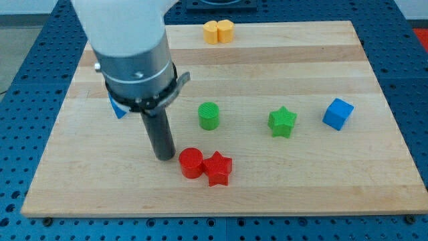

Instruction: Push the red circle into the red star

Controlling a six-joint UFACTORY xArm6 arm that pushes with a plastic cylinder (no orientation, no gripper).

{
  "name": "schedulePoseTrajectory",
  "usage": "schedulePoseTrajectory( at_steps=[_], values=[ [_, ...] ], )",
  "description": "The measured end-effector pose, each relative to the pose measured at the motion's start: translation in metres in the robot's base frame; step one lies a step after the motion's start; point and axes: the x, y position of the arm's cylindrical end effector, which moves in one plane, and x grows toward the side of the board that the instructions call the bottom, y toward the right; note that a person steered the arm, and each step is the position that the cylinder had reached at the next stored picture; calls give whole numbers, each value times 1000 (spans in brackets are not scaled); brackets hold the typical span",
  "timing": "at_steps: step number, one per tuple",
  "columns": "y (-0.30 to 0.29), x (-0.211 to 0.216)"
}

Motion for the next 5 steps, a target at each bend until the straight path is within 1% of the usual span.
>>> schedulePoseTrajectory(
  at_steps=[1, 3, 5],
  values=[
    [2, -3],
    [7, 32],
    [33, 39]
  ],
)
